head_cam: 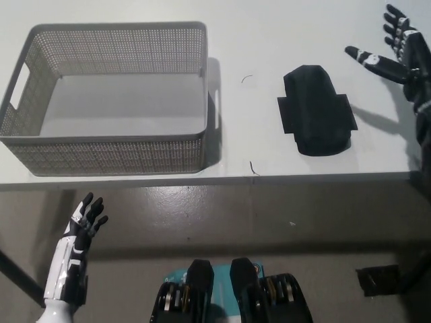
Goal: Use the right hand to push the pencil case on the right hand side to the container on the left side
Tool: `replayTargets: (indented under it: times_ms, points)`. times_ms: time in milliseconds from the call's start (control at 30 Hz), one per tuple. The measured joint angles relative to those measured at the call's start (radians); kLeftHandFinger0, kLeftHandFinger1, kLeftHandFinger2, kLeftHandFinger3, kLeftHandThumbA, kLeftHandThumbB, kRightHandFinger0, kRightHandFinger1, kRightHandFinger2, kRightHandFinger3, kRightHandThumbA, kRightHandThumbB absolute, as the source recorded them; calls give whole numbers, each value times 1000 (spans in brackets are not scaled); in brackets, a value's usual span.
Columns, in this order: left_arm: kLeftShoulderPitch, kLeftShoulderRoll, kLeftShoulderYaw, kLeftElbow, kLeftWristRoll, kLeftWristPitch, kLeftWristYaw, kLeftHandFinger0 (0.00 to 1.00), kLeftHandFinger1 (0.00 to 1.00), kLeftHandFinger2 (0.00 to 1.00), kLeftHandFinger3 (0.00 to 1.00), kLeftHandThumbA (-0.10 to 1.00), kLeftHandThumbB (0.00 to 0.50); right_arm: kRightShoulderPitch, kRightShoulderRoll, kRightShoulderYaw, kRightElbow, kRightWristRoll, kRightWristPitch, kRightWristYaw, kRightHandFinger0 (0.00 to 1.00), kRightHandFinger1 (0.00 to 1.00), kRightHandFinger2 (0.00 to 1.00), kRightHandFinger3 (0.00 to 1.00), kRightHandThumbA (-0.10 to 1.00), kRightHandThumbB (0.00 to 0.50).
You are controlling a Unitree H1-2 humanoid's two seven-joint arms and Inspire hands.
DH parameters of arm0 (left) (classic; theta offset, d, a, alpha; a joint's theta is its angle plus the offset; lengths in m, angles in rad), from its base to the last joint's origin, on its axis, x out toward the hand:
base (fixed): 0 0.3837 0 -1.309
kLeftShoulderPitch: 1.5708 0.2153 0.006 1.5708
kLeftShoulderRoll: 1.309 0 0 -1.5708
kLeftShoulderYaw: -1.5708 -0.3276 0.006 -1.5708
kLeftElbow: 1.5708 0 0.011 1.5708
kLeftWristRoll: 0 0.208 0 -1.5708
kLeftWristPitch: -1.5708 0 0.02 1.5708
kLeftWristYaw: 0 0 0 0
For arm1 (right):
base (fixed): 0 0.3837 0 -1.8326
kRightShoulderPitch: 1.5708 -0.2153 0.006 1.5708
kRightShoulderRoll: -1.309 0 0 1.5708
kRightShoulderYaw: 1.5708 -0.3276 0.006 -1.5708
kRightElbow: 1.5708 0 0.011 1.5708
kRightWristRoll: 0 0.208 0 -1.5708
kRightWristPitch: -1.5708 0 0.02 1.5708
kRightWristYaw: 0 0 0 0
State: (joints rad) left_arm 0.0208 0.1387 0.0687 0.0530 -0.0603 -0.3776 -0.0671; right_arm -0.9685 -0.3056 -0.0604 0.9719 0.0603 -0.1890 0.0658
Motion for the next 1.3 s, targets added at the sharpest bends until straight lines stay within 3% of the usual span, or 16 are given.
replayTargets:
  times_ms: [67,167,233,333,400,600,700,767,1000,1300]
  points:
    - [2,-2,-1,-8,0,1,0,1000,1000,1000,1000,947,205,-33,7,6,79,-4,-12,-3,1000,1000,1000,1000,1000,346]
    - [7,-4,-2,-11,0,1,0,1000,1000,1000,1000,935,222,-77,23,10,191,-5,-28,-14,1000,1000,1000,1000,1000,298]
    - [11,-5,-2,-11,0,1,0,1000,1000,1000,1000,930,215,-98,33,10,247,-5,-35,-18,1000,1000,1000,1000,1000,291]
    - [18,-5,-2,-11,0,0,0,1000,1000,1000,1000,944,219,-118,47,9,319,-4,-43,-18,1000,1000,1000,1000,1000,321]
    - [20,-5,-2,-13,0,1,0,1000,1000,1000,1000,940,223,-122,56,8,357,-3,-45,-18,1000,1000,1000,1000,1000,297]
    - [25,-5,-2,-20,0,1,0,1000,1000,1000,1000,970,232,-119,73,8,421,-4,-46,-23,1000,1000,1000,1000,1000,304]
    - [28,-5,-2,-21,0,0,0,1000,1000,1000,1000,963,234,-113,76,5,432,-3,-45,-24,1000,1000,1000,1000,1000,268]
    - [29,-5,-2,-22,0,0,0,1000,1000,1000,1000,968,247,-106,76,-1,438,-1,-45,-24,1000,1000,1000,1000,1000,290]
    - [29,-4,-2,-40,-4,0,-1,1000,1000,1000,1000,968,259,-94,76,0,442,-2,-48,-35,1000,1000,1000,1000,1000,276]
    - [33,-3,-2,-63,-7,1,-5,1000,1000,1000,1000,966,260,-92,87,16,442,-3,-53,-43,1000,1000,1000,1000,1000,313]
